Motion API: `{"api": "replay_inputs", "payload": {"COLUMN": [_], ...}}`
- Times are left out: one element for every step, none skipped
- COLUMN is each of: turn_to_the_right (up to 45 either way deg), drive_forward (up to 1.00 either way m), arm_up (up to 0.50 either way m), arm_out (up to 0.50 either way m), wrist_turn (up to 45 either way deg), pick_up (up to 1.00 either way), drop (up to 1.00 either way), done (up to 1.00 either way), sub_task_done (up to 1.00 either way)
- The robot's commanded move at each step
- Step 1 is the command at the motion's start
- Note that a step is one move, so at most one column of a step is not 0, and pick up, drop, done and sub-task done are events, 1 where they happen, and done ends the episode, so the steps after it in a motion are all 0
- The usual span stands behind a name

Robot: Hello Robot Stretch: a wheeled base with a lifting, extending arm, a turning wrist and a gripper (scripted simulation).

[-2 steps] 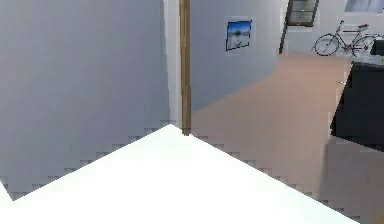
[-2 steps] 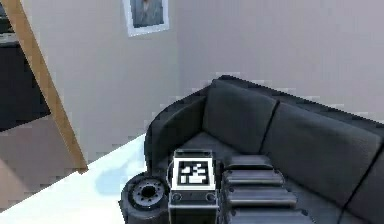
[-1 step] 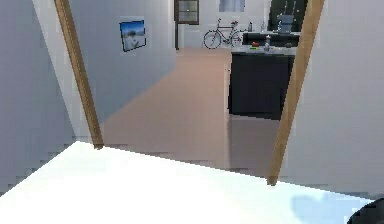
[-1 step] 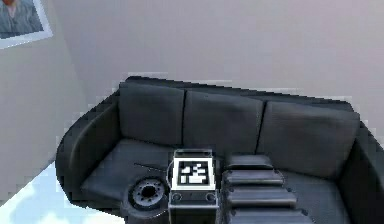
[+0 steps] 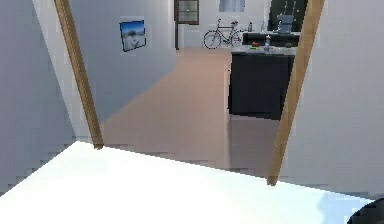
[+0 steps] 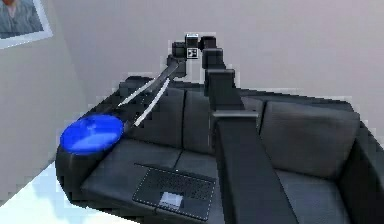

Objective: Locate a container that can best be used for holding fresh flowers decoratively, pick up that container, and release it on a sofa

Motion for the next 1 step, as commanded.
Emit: {"api": "replay_inputs", "payload": {"turn_to_the_right": [0.0], "drive_forward": [0.0], "arm_up": [0.0], "arm_out": [0.0], "wrist_turn": [45.0], "pick_up": [0.0], "drop": [0.0], "done": [0.0], "sub_task_done": [0.0]}}
